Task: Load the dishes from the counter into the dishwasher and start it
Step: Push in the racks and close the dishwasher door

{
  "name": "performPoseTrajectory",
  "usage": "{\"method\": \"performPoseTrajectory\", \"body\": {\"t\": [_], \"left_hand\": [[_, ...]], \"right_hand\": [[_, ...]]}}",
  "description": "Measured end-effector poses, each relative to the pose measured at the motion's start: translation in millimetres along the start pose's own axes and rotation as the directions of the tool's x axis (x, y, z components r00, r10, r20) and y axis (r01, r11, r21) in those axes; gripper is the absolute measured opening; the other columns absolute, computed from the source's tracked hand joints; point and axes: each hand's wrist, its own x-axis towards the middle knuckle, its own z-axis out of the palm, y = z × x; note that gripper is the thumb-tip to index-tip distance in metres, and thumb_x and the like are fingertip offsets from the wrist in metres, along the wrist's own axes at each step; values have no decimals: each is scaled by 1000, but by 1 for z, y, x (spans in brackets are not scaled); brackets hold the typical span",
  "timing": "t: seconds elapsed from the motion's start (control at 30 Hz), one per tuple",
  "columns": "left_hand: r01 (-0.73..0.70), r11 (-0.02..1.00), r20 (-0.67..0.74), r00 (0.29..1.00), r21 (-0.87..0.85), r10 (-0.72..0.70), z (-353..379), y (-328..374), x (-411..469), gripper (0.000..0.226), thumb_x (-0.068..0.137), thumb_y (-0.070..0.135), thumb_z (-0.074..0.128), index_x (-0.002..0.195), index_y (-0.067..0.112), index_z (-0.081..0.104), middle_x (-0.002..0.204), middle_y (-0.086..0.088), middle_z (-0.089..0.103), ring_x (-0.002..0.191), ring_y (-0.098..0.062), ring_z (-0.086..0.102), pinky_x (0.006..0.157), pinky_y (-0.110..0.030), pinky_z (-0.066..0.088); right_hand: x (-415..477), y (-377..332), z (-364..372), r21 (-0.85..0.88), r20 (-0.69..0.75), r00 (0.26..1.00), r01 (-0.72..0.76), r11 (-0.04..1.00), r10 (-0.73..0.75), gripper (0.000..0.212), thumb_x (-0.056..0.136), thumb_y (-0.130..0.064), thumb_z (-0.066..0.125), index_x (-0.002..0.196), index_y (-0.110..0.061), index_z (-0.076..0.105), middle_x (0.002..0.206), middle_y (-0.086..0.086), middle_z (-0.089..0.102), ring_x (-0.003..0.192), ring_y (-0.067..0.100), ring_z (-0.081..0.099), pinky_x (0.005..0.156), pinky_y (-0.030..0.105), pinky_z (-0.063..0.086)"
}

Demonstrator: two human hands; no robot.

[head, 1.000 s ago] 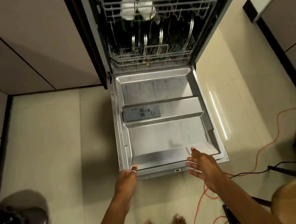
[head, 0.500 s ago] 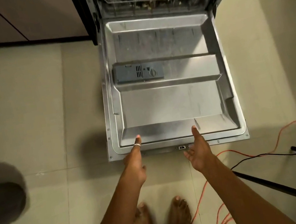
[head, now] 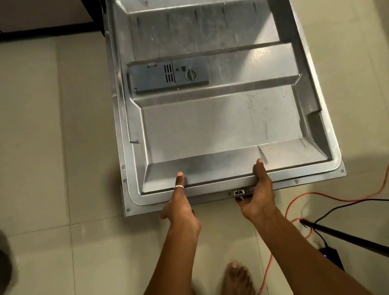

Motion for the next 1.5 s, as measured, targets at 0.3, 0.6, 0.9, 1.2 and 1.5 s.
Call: {"method": "performPoseTrajectory", "body": {"t": [0.3, 0.6, 0.9, 1.2, 1.5], "left_hand": [[-25, 999, -3, 1000, 43, 25, -2, -10, 7, 99, 60, 45, 95, 132, 18, 33, 130, -3, 50, 118, -27, 50, 106, -54, 46], [-51, 996, 27, 998, 80, 49, -14, 1, -12, 107, 60, 44, 95, 139, 13, 30, 124, -3, 46, 108, -26, 50, 109, -48, 46], [-94, 993, 12, 996, 67, 93, -30, 32, -109, 109, 61, 50, 93, 137, 15, 23, 101, -3, 48, 93, -26, 54, 104, -49, 49], [-194, 981, 73, 979, 12, 192, -39, 82, -227, 125, 59, 57, 91, 147, 19, 13, 107, 3, 48, 102, -25, 51, 107, -50, 47], [-409, 910, 190, 890, -72, 415, -23, 143, -345, 91, 72, 44, 88, 134, 17, 28, 105, 5, 52, 90, -7, 53, 107, -45, 48]], "right_hand": [[10, 7, -7, 30, 5, 999, 40, 999, -40, 58, 71, -48, 85, 122, -25, 69, 121, 8, 71, 112, 31, 67, 101, 50, 53], [-11, -4, -10, -1, -6, 1000, 22, 1000, -22, 51, 72, -39, 86, 117, -22, 69, 121, 9, 70, 112, 31, 67, 97, 49, 56], [-104, -48, 8, -8, -58, 998, 18, 1000, -19, 66, 66, -39, 91, 122, -16, 63, 112, 8, 74, 97, 25, 74, 72, 34, 61], [-226, -130, 47, -74, -23, 1000, 16, 997, -18, 75, 63, -46, 92, 123, -16, 59, 105, 11, 73, 86, 27, 75, 66, 34, 61], [-333, -216, 89, -73, 198, 976, 108, 992, -91, 43, 80, -37, 83, 103, -11, 58, 102, 13, 67, 95, 30, 68, 89, 41, 57]]}}
